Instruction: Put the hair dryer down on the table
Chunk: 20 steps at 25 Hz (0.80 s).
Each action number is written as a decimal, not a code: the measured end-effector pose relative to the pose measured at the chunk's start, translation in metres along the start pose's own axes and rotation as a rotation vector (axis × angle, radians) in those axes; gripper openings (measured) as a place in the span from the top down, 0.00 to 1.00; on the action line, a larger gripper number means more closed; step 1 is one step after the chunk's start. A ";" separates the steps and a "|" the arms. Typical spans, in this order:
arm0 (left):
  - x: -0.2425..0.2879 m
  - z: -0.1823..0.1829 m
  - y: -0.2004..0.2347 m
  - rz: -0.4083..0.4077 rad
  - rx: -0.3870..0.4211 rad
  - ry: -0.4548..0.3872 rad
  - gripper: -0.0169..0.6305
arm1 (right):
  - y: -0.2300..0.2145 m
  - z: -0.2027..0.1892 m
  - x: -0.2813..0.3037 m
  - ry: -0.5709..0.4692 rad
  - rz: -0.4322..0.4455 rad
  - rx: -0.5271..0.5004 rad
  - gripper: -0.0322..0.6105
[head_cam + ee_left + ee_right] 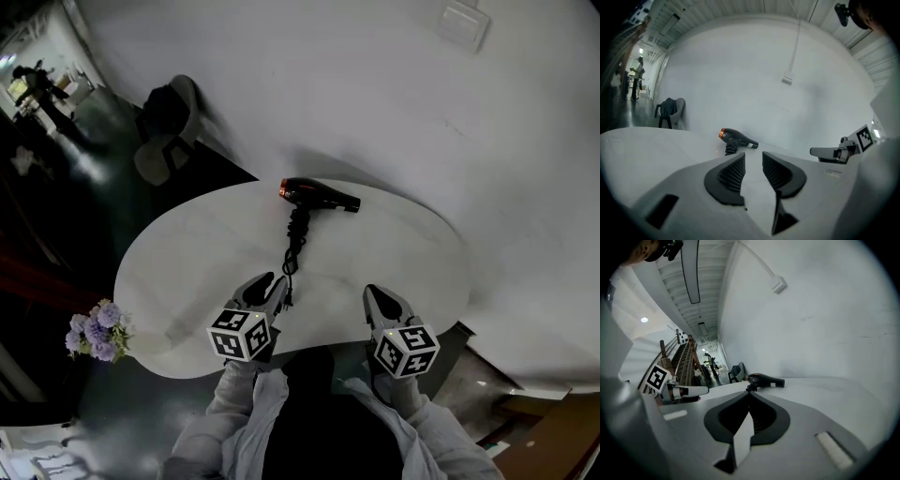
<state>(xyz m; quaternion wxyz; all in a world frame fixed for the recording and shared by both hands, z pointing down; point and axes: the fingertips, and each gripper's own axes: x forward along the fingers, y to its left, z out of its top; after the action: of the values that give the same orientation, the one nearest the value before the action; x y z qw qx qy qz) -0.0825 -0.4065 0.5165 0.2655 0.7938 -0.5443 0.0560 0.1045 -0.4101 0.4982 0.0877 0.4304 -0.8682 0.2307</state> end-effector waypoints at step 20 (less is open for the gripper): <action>-0.060 -0.037 -0.019 -0.005 0.090 -0.023 0.97 | 0.052 -0.029 -0.045 0.017 0.082 -0.101 0.93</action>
<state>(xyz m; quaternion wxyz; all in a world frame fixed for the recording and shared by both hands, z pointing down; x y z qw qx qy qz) -0.0822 -0.3339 0.5183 0.2234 0.8068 -0.5424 0.0705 0.0899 -0.3377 0.4915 0.1070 0.3875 -0.8949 0.1936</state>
